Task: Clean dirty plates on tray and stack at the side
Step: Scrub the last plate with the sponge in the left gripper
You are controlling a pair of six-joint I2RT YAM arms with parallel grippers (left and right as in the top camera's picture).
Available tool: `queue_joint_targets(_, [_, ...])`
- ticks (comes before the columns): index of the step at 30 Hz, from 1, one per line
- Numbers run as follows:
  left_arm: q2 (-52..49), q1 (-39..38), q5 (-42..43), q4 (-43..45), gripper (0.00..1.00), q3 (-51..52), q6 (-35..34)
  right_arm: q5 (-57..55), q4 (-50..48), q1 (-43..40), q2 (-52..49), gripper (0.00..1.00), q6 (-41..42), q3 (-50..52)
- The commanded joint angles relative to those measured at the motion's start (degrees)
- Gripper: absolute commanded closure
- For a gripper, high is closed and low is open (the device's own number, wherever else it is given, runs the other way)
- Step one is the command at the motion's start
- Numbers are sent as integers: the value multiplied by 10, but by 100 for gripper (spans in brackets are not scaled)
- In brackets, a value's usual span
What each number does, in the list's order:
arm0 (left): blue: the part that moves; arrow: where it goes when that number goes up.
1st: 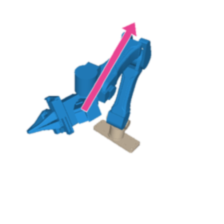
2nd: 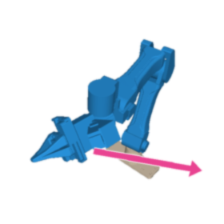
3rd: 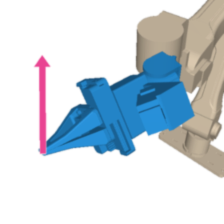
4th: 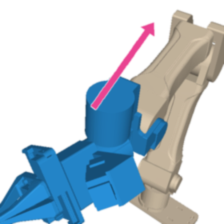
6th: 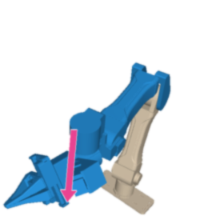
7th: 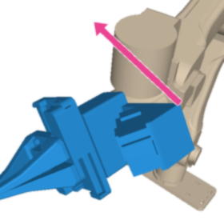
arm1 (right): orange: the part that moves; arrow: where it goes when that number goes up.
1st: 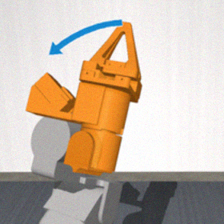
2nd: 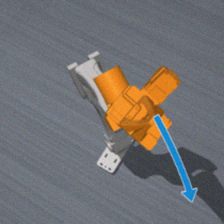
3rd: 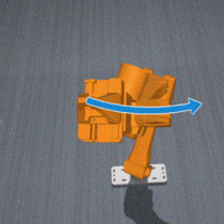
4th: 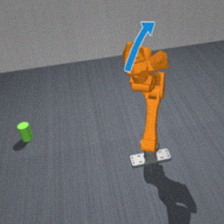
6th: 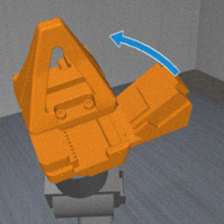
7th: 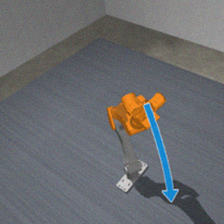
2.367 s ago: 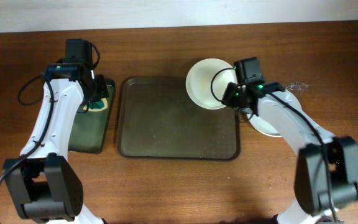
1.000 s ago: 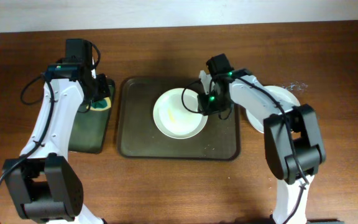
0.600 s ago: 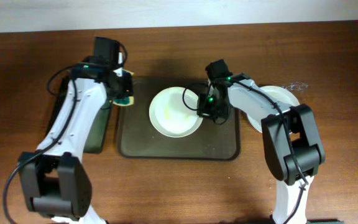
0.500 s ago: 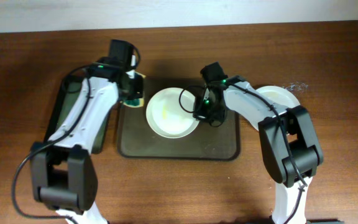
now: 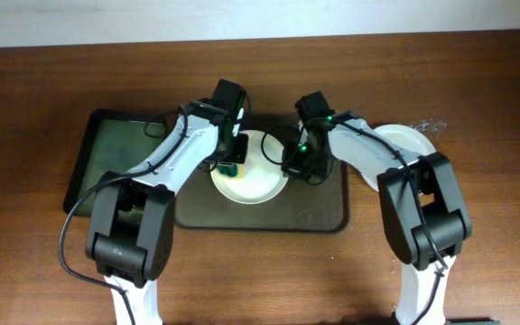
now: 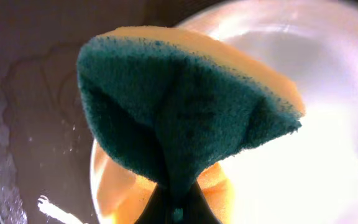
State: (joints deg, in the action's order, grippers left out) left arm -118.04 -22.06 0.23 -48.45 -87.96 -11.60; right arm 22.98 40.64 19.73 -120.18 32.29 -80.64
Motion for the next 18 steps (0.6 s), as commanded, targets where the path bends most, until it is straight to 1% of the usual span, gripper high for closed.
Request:
queue_joint_targets(1, [-33,0,61,-34,100,-7,51,-39,5,-9,-23,96,-10,16])
queue_joint_targets(3, [-49,0,148,-60,100,-7,93,-39,5,-9,-23,96,-14,16])
queue_joint_targets(5, [-51,0,200,-65,100,-7,113,-38,5,-9,-23,96,-14,16])
queue_joint_targets(8, [-51,0,201,-30,100,-7,112,-36,5,-8,-23,96,-17,16])
queue_joint_targets(11, [-51,0,201,44,100,-7,112,-35,7,-5,-23,96,-19,16])
queue_joint_targets(12, [-51,0,198,98,100,-7,112,-35,7,-5,-23,96,-19,16])
queue_joint_targets(13, [-51,1,184,131,100,-7,112,-35,7,-5,-23,96,-19,16])
queue_joint_targets(15, [-51,1,130,165,100,-7,112,-35,7,-5,-23,96,-19,16])
queue_joint_targets(17, [-52,1,29,176,100,-7,103,-35,7,-5,-23,96,-19,17])
queue_joint_targets(18, [-53,1,-62,165,100,-7,58,-35,7,-5,-23,96,-19,17])
